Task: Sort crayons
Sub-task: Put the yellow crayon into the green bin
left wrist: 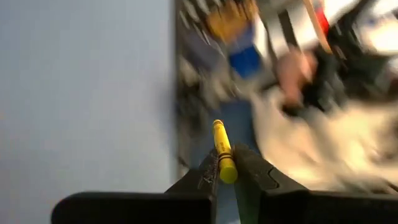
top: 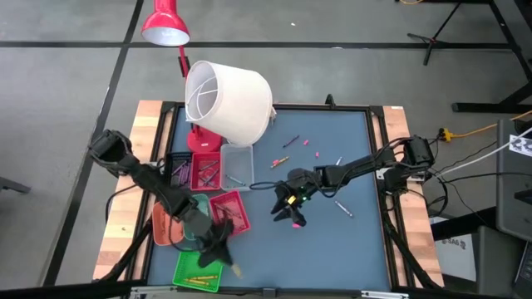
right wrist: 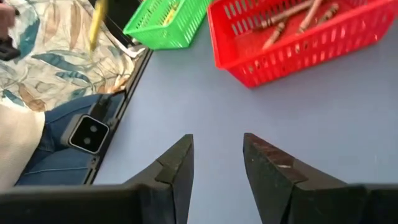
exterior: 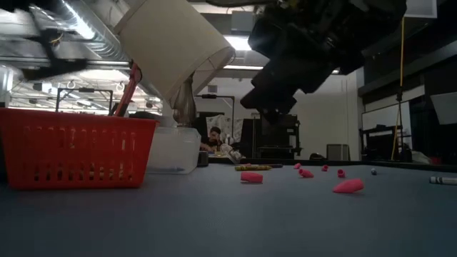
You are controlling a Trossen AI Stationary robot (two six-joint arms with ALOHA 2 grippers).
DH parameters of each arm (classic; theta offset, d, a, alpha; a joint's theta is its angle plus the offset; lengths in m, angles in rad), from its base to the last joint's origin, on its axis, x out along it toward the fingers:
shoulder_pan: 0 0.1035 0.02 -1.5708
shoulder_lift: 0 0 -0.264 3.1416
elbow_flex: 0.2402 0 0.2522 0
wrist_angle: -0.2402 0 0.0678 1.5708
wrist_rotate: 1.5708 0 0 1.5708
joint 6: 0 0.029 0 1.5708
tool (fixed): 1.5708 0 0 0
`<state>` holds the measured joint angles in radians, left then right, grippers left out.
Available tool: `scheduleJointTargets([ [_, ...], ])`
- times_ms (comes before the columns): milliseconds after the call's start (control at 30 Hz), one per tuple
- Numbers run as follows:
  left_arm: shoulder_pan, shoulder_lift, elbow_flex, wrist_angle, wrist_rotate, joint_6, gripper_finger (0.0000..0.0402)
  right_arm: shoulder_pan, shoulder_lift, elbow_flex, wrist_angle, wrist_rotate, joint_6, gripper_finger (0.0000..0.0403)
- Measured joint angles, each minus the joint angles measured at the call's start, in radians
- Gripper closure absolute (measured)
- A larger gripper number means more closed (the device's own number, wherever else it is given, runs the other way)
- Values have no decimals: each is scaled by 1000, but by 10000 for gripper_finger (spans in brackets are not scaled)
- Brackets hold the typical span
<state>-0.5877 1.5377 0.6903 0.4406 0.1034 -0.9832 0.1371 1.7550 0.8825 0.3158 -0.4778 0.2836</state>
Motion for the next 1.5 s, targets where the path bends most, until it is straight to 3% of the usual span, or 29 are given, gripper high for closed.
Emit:
scheduleJointTargets([
  [100,-39,0,0,-3,107,-111,387,0,0,0,-23,0,0,265],
  [300,-105,-2,0,-4,195,-292,388,1,0,0,-29,0,0,265],
  [600,-160,-24,-1,-80,213,-374,390,1,0,0,-29,-1,0,265],
  [733,-173,-93,-1,-226,186,-377,390,1,0,0,-29,-1,0,265],
  [967,-187,-201,-1,-441,8,-452,387,1,0,1,-34,-1,0,265],
  [1267,-195,-196,-2,-576,11,-686,386,0,-1,1,-78,-7,34,265],
  [1500,-195,-196,-2,-586,12,-720,385,0,-56,1,-196,27,34,265],
])
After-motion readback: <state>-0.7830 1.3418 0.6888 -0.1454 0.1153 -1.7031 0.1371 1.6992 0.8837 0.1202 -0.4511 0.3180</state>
